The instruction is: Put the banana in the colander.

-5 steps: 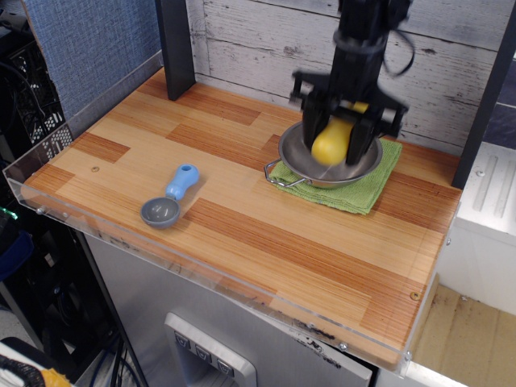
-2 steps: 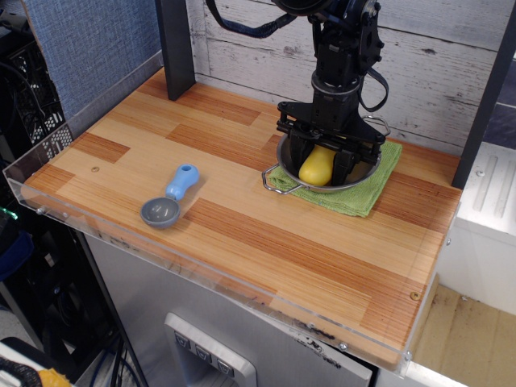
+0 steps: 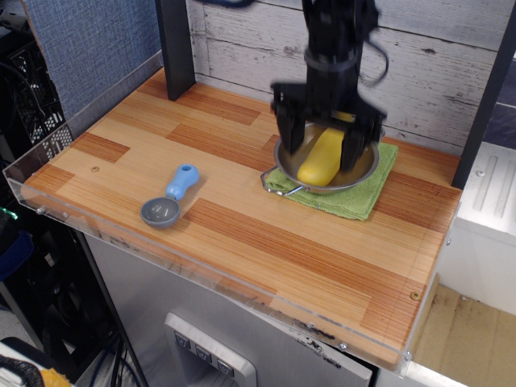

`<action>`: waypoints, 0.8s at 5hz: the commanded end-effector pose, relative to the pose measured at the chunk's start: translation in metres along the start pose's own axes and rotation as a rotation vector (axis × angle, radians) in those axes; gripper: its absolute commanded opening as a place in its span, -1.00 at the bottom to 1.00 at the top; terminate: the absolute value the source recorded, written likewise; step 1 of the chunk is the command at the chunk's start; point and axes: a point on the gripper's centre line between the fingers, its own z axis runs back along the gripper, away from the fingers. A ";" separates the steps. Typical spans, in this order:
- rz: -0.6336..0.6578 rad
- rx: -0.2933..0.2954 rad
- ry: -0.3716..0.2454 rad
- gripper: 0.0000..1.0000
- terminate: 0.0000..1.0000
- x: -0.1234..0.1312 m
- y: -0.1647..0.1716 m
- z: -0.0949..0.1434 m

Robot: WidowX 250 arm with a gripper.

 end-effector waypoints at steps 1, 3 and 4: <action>0.077 -0.049 -0.062 1.00 -1.00 0.011 0.023 0.072; 0.085 -0.076 -0.034 1.00 -1.00 -0.013 0.049 0.133; 0.058 -0.059 -0.031 1.00 -1.00 -0.027 0.056 0.148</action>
